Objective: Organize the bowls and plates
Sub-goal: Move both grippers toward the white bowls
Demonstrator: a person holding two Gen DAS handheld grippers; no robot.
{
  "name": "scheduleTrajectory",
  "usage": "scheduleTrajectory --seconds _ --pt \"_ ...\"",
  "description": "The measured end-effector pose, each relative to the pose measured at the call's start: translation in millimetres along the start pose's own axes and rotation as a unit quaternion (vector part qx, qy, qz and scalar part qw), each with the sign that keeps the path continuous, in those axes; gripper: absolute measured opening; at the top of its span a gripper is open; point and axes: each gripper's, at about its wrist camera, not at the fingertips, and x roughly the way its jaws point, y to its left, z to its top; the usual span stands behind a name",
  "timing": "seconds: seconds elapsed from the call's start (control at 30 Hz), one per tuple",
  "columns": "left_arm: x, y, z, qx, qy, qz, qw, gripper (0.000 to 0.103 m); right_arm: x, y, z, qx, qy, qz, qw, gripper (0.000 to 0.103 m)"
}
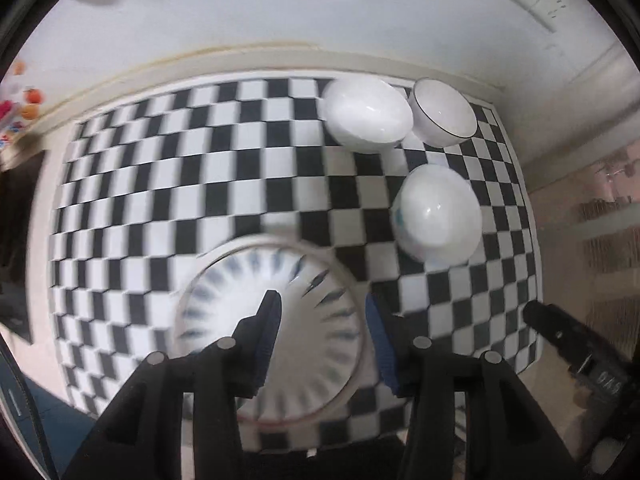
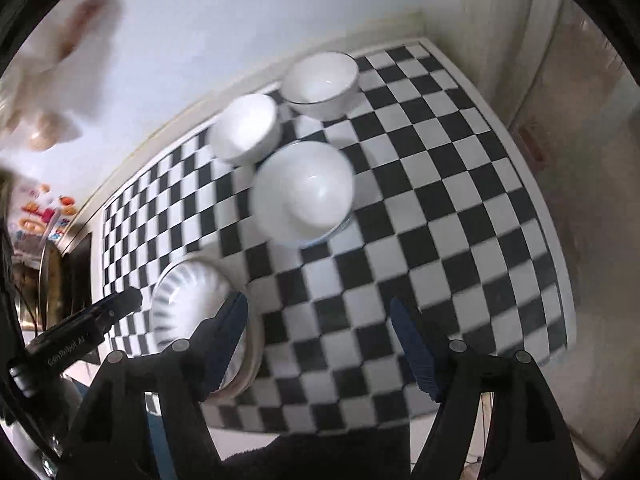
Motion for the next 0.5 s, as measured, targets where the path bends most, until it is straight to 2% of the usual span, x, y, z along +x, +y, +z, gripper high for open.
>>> scheduleTrajectory --seconds 0.13,0.23,0.3,0.5 --pt "50.6 -18.6 42.5 -0.016 0.048 -0.025 0.9984 0.041 45.6 -19.4 47.5 -0.019 0.029 -0.007 0.999 0.077" --pt "84.0 -32.5 66.0 -0.013 0.072 -0.029 0.9969 0.041 80.7 -25.8 74.1 -0.036 0.055 -0.001 0.998 0.077" --pt "101.6 -38.1 75.0 -0.011 0.090 -0.044 0.9949 0.041 101.1 -27.4 87.4 -0.046 0.071 0.004 0.996 0.077" --pt "139.9 -54.6 89.4 -0.002 0.119 -0.047 0.9918 0.040 144.6 -31.4 115.9 -0.056 0.108 0.018 0.992 0.076"
